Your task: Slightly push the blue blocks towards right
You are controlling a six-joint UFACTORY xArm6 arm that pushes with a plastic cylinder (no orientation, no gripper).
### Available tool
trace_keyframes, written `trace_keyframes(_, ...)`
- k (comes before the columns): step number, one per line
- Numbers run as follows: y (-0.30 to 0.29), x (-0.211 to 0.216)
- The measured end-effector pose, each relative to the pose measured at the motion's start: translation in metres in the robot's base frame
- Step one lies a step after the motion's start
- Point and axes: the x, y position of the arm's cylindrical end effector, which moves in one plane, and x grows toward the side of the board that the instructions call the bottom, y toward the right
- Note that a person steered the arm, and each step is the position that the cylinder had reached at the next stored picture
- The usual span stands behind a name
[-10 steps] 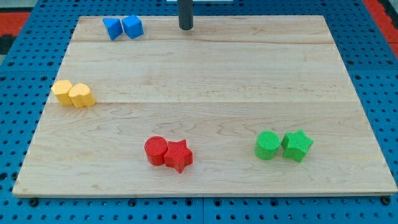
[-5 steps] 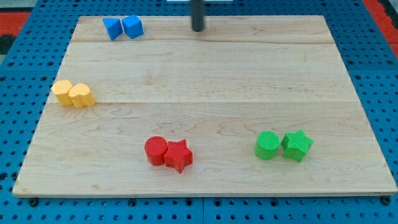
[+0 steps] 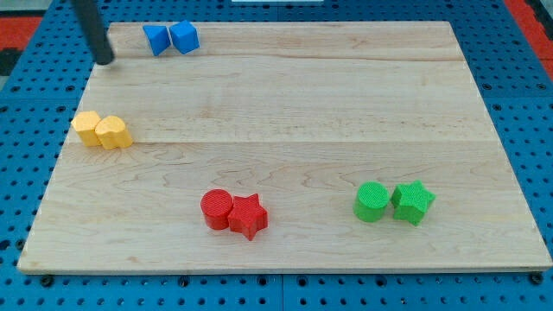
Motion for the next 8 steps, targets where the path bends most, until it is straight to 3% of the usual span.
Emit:
trace_keyframes(4,0.085,-0.045)
trace_keyframes(6,0.078,-0.051)
trace_keyframes(8,0.141,-0.046)
